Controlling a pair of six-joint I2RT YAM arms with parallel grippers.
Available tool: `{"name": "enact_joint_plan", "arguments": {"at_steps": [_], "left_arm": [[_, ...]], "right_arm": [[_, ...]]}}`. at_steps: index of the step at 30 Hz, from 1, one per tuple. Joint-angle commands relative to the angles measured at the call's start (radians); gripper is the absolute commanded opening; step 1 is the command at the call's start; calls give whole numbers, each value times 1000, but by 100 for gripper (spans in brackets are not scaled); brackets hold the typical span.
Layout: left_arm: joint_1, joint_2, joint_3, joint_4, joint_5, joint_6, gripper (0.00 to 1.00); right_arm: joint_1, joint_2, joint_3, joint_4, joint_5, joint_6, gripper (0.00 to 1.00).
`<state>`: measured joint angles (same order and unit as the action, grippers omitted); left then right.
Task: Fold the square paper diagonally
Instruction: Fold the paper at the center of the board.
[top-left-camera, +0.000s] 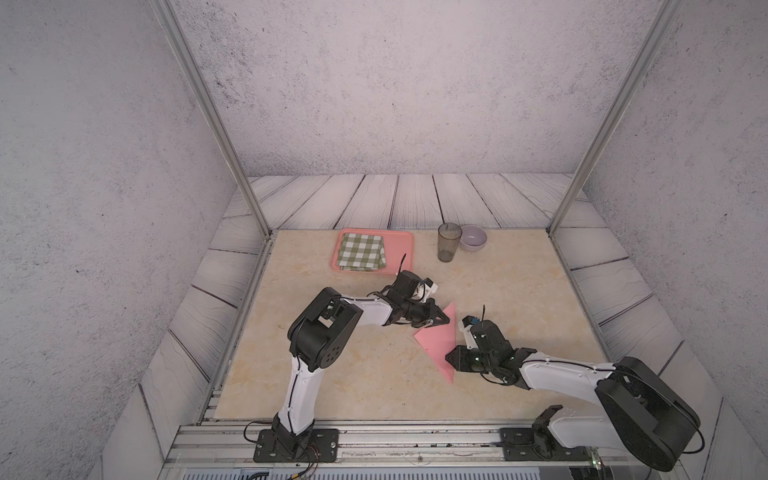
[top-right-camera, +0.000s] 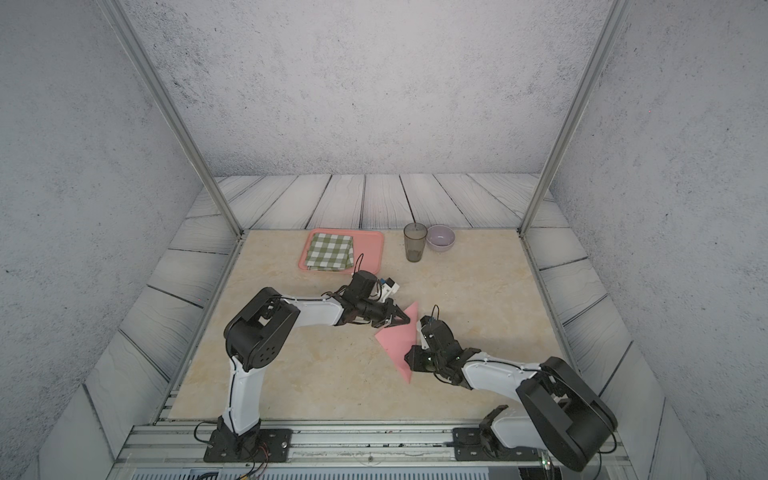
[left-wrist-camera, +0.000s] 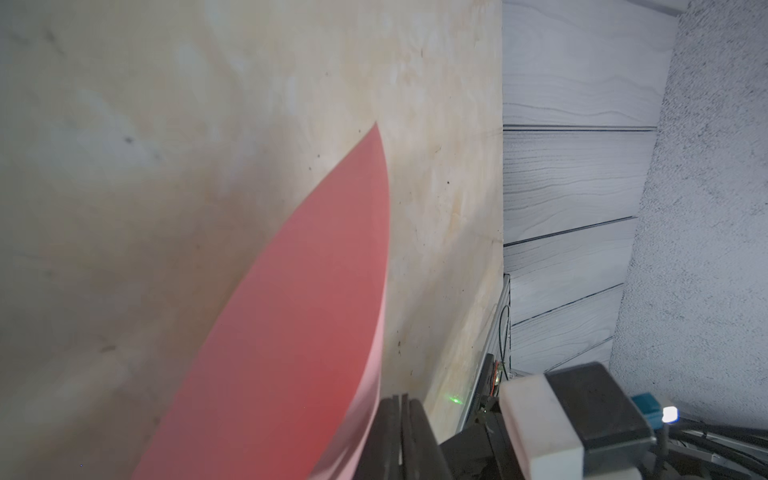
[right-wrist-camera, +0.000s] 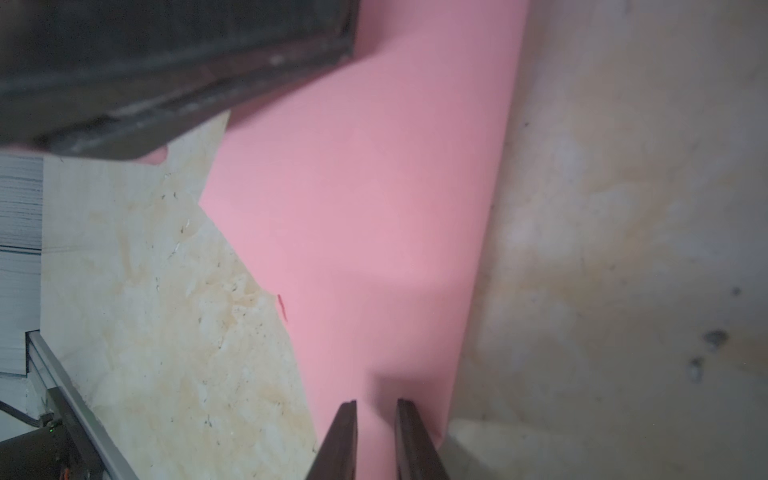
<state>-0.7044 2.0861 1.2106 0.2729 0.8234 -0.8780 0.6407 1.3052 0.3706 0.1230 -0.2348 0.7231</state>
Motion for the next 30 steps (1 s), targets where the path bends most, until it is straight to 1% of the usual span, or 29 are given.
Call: {"name": "enact_joint_plan", "arguments": {"at_steps": [1,8,12,21,25,30], "left_arm": [[-8,27,55,31,-21,-10,10],[-23,108,105,38,-47,-26,12],[-33,143,136,-5,-83,-3,14],[-33,239,176,-6,-162,12,12],[-33,265,185,-34,-202,44,11],[-33,299,174,-29,-238,59,10]], "right_arm": [[3,14,-25,-104,17,-17,21],[2,34,-19,-95,9,-24,21],[2,37,-15,-97,11,-27,21],[3,39,-17,-107,4,-39,21],[3,29,-29,-104,-14,-23,21],[2,-15,-75,-67,-49,40,23]]}}
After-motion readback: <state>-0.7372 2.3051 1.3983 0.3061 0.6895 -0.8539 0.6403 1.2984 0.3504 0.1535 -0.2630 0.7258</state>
